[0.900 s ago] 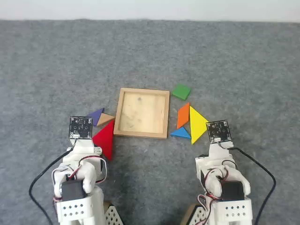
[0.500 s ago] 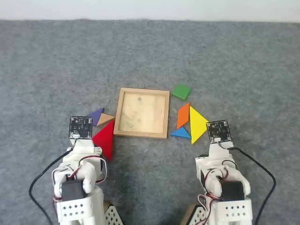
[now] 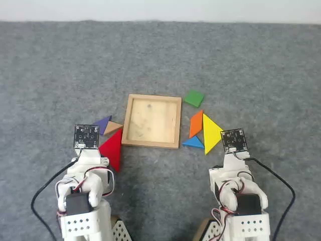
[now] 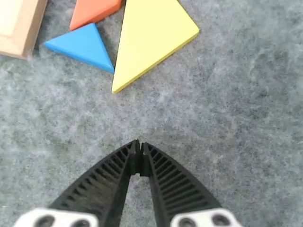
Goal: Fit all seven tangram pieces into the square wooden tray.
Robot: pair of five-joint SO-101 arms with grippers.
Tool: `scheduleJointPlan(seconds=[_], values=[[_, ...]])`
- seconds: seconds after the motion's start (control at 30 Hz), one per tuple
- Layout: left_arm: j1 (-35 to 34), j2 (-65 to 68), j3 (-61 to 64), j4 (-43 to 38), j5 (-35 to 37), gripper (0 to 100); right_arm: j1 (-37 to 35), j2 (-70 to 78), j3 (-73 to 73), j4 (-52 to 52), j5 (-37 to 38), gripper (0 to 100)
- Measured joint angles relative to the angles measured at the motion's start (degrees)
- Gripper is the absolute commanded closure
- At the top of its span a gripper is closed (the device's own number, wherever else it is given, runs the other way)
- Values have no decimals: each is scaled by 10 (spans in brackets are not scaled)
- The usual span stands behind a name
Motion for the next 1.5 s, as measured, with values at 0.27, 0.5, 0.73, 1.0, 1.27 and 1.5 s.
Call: scheduleJointPlan(seconds=[0.27, 0.5, 0.73, 1.0, 1.27, 1.5], values=[[0, 0, 0, 0, 0, 985, 0, 0, 0, 0, 0, 989], [0, 0, 0, 0, 0, 985, 0, 0, 0, 0, 0, 986], [0, 0, 0, 0, 0, 985, -27, 0, -1, -52, 0, 986], [0, 0, 0, 0, 0, 985, -95, -1, -112, -81, -33, 986], [0, 0, 0, 0, 0, 985, -113, 205, -244, -101, -78, 857], [0, 0, 0, 0, 0, 985, -113, 585, -461, -102, -113, 608]])
